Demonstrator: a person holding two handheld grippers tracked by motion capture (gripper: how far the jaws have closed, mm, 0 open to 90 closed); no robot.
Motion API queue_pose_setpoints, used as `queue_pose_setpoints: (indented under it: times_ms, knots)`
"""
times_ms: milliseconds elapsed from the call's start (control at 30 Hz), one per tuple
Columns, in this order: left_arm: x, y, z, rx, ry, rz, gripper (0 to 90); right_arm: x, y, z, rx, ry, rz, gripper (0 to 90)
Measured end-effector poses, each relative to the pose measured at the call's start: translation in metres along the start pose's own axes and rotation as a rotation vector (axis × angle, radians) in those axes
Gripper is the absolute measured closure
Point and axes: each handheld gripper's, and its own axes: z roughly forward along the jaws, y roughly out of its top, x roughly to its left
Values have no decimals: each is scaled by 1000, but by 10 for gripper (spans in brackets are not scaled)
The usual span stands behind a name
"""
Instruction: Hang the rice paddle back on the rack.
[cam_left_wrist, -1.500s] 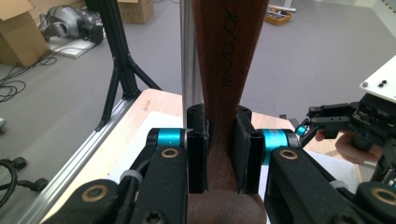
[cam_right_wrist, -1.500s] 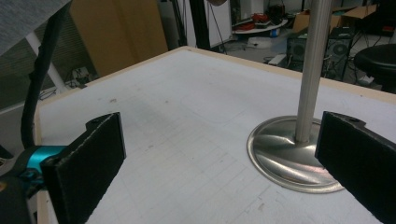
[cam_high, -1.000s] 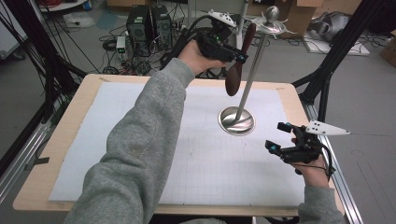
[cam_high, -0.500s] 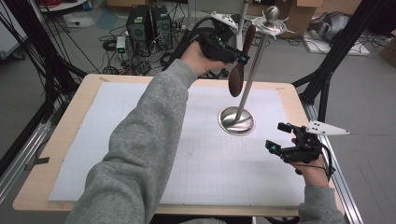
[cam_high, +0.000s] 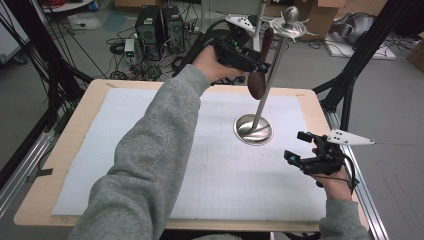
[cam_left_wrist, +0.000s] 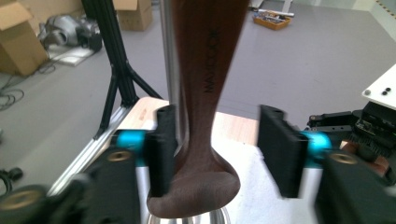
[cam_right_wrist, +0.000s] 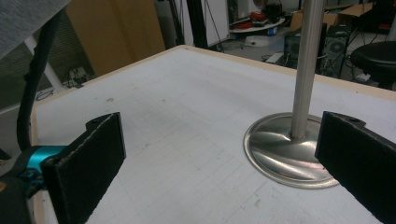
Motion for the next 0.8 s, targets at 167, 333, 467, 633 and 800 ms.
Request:
queue_pose_setpoints:
  times_ms: [167, 333, 467, 633, 800]
  knots:
    - [-4, -8, -3, 15, -15, 20, 294, 1, 1, 1, 3, -2, -7, 5]
    - [0, -31, -9, -16, -24, -29, 216, 2, 1, 4, 10, 6, -14, 5]
    - [2, -45, -17, -25, -34, -70, 160, 2, 1, 5, 14, 7, -15, 5]
    - [0, -61, -24, -16, -39, -88, 70, 2, 1, 7, 13, 7, -17, 5]
    - [2, -80, -34, -25, -15, -115, 48, 2, 2, 7, 9, 3, -20, 5]
